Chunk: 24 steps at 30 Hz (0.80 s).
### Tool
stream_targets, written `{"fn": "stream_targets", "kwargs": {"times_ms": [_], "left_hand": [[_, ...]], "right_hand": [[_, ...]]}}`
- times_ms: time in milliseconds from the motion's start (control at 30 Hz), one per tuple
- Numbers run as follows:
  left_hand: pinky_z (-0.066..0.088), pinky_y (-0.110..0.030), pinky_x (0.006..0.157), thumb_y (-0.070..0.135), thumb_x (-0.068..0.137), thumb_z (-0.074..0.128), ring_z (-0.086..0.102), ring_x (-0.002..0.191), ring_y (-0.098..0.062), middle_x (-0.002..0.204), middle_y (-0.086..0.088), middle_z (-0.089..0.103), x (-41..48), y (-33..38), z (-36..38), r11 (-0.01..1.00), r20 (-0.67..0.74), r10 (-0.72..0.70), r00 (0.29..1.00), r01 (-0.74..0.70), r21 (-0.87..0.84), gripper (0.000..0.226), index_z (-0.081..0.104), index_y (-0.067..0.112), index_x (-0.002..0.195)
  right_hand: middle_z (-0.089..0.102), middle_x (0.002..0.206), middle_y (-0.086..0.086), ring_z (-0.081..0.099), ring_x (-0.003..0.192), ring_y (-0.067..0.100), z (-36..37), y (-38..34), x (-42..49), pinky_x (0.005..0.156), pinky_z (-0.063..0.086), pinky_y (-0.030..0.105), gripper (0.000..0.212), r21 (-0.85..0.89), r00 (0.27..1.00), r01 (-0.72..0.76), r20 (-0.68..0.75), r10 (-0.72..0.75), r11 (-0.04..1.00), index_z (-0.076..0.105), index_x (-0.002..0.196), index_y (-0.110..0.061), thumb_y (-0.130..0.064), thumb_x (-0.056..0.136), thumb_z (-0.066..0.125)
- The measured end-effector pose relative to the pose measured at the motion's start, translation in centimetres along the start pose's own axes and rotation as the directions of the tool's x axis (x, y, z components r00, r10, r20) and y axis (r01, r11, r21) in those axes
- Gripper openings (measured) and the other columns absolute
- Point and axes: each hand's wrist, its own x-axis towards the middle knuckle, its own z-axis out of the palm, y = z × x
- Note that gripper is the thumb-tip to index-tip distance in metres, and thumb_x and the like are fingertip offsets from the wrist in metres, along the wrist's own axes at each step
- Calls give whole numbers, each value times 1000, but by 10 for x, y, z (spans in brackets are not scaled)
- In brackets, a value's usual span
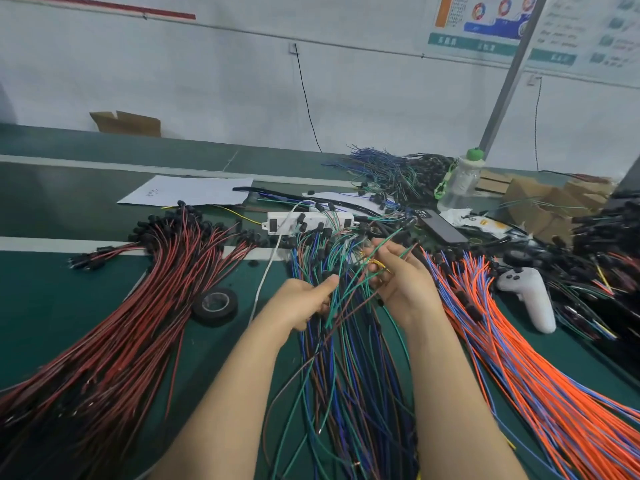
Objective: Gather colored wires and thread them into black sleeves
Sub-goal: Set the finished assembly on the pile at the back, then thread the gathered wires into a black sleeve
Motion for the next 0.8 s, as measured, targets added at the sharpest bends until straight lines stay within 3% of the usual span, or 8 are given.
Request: {"fn": "stream_targets", "kwargs": {"times_ms": [133, 200, 300, 433, 533, 633, 700, 800], "left_hand": [[16, -25, 46, 53, 82, 64, 20, 48, -13, 66, -3, 31, -5, 1, 2, 992, 106, 41, 993, -28, -120, 41, 49, 17, 92], [15, -21, 44, 45, 84, 64, 19, 44, -8, 59, 5, 22, -8, 3, -1, 975, 137, 127, 982, -98, -202, 35, 55, 12, 90], [17, -15, 39, 29, 90, 60, 23, 40, -2, 54, 11, 31, -16, 16, -4, 919, 171, 299, 939, -234, -317, 16, 61, 14, 93], [21, -12, 39, 25, 93, 56, 22, 43, -2, 53, 15, 40, -22, 30, -3, 870, 212, 442, 871, -359, -339, 9, 57, 16, 89], [21, -13, 40, 27, 92, 57, 22, 44, -4, 70, 7, 61, -25, 27, 0, 886, 303, 429, 851, -331, -324, 11, 61, 17, 95], [20, -11, 37, 22, 91, 59, 24, 40, -1, 69, 3, 64, -24, 16, 4, 882, 263, 403, 877, -296, -366, 11, 65, 13, 90], [18, -10, 37, 19, 92, 58, 24, 39, 0, 67, 4, 60, -23, 6, 7, 867, 178, 382, 907, -285, -410, 10, 63, 11, 87], [18, -11, 36, 17, 93, 56, 22, 38, 0, 72, 3, 69, -23, -7, 13, 869, 118, 337, 934, -261, -420, 10, 62, 12, 88]], "right_hand": [[68, 71, 0, 54, 54, 9, 3, -4, 1, 48, 40, 16, 13, -19, 999, 43, 14, -42, 999, 61, 96, -12, -5, 96, 50], [70, 72, 0, 57, 60, 12, 4, -10, 0, 51, 40, 19, 8, 16, 996, 92, -3, -92, 996, 62, 93, -12, -10, 95, 54], [70, 69, -3, 58, 55, 6, 7, -23, -4, 51, 42, 18, 11, 76, 984, 174, 7, -175, 982, 59, 90, -12, -13, 97, 51], [53, 62, -2, 36, 39, 2, 15, -44, -8, 39, 28, 14, 27, -194, 965, 246, -42, -259, 950, 55, 75, -15, -23, 100, 49], [47, 56, -4, 27, 34, 1, 20, -57, -10, 34, 21, 13, 25, -96, 959, 276, -44, -281, 956, 53, 79, -10, -20, 101, 46], [45, 61, -2, 36, 39, 1, 21, -59, -12, 38, 33, 13, 19, -34, 974, 223, -31, -224, 974, 59, 90, -5, -19, 99, 50], [48, 64, 0, 45, 46, 4, 18, -46, -13, 46, 44, 15, 15, -113, 989, 148, 1, -149, 982, 59, 94, -4, -19, 95, 56], [47, 69, 6, 47, 53, 9, 14, -15, -18, 50, 48, 16, 10, -238, 997, 77, 29, -72, 968, 57, 99, 0, -8, 93, 59]]}}
